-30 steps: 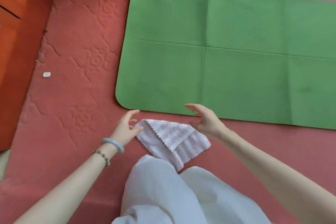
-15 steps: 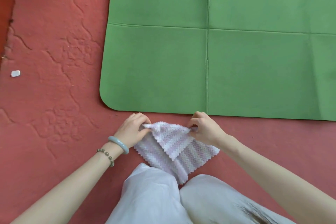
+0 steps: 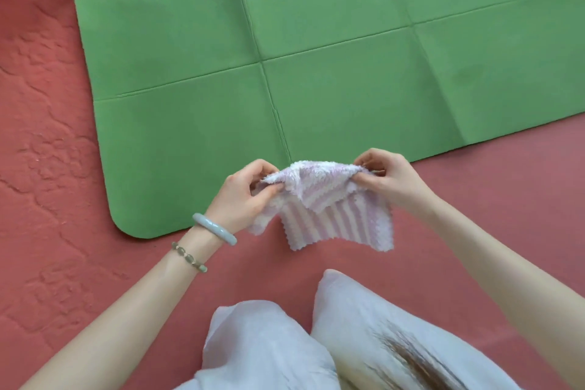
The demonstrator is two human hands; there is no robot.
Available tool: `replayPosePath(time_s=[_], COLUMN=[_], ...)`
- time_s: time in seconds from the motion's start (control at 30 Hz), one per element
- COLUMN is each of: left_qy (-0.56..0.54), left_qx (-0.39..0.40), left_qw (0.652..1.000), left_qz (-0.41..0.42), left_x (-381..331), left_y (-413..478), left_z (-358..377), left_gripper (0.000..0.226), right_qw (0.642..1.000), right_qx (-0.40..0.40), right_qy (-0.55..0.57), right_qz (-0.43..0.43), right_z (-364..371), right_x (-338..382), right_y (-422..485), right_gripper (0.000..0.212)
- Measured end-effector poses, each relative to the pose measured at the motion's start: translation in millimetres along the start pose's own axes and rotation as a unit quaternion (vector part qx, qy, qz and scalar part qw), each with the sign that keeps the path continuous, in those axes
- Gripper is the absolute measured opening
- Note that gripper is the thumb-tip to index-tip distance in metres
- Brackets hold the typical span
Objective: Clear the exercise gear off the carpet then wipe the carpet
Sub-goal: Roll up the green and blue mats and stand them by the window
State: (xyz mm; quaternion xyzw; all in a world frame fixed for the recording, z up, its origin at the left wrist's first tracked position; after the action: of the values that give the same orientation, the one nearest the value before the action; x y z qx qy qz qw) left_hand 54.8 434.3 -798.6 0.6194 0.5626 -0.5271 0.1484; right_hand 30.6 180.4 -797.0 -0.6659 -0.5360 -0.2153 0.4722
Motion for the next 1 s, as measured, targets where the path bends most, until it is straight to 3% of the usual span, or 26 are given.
replayPosePath(time_s=[0.27, 0.5, 0.67, 0.83, 0.9, 1.0], left_qy=[-0.048, -0.022, 0.044, 0.168, 0.197, 0.19], left_qx=[0.12, 0.252, 0.339, 0.402, 0.394, 0.33], left_qw=[0.988, 0.96, 0.933, 0.897, 0.895, 0.923], left_qz=[0.088, 0.124, 0.11, 0.079, 0.07, 0.056], left_x=[-99.7, -121.8, -100.4, -69.3, -63.8, -56.4], left_y=[24.9, 10.1, 3.6, 17.5, 22.4, 33.0], left_z=[93.3, 214.7, 269.4, 270.0, 259.5, 228.4], left_gripper=[0.008, 0.013, 0.032, 0.048, 0.048, 0.043], right_qw=[0.982, 0.948, 0.939, 0.947, 0.949, 0.957], right_qx=[-0.172, -0.274, -0.248, -0.176, -0.156, -0.151], right_qy=[0.048, -0.016, -0.037, -0.053, -0.073, -0.122], right_qz=[0.06, 0.161, 0.238, 0.264, 0.263, 0.217], right_z=[-98.9, -154.6, -153.1, -122.8, -118.0, -119.8], right_x=[-24.4, -81.8, -122.0, -140.8, -137.9, -115.5], right_y=[-83.2, -176.0, -202.8, -184.3, -172.5, -150.2], right_gripper=[0.009, 0.017, 0.023, 0.024, 0.03, 0.035])
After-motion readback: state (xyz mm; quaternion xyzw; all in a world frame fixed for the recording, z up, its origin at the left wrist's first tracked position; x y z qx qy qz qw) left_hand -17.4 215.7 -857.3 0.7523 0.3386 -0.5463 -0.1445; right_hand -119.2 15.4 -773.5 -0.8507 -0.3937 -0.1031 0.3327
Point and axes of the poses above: each hand's wrist, its own y-axis towards the middle knuckle, its own z-axis out of the palm, x = y × z, the point moved 3 cm from there along y, towards the middle knuckle, and after that the axes turned 5 degrees about -z, right-handed, at the moved point
